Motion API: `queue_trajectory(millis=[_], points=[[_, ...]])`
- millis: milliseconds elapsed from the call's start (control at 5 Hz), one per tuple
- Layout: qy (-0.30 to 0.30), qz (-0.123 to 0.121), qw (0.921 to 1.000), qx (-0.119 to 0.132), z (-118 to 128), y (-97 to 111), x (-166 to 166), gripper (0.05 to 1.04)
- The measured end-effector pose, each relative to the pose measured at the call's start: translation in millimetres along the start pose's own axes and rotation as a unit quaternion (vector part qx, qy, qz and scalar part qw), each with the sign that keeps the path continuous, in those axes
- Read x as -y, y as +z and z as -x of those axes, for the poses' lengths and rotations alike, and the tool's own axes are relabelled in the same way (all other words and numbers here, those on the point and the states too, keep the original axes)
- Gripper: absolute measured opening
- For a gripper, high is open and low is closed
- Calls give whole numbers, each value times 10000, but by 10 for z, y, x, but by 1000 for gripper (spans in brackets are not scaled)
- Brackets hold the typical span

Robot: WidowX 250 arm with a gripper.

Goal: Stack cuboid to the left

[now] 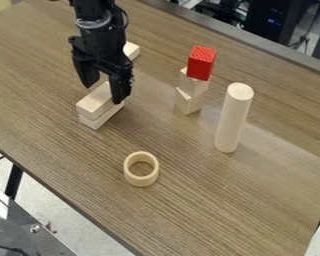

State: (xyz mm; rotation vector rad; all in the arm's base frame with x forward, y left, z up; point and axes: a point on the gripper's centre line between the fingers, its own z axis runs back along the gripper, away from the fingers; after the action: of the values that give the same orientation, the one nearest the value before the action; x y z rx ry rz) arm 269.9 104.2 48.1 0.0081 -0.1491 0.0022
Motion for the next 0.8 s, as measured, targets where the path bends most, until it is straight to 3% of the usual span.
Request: queue_trajectory(millis=[200, 400, 600, 800], points=[[158, -168, 9995, -204, 46, -126, -90, 694], [222, -312, 9990, -241, 32, -137, -142, 578], [196, -139, 9995, -191, 19, -122, -117, 577], [231, 284, 9992, -187, -21, -64, -56, 577]])
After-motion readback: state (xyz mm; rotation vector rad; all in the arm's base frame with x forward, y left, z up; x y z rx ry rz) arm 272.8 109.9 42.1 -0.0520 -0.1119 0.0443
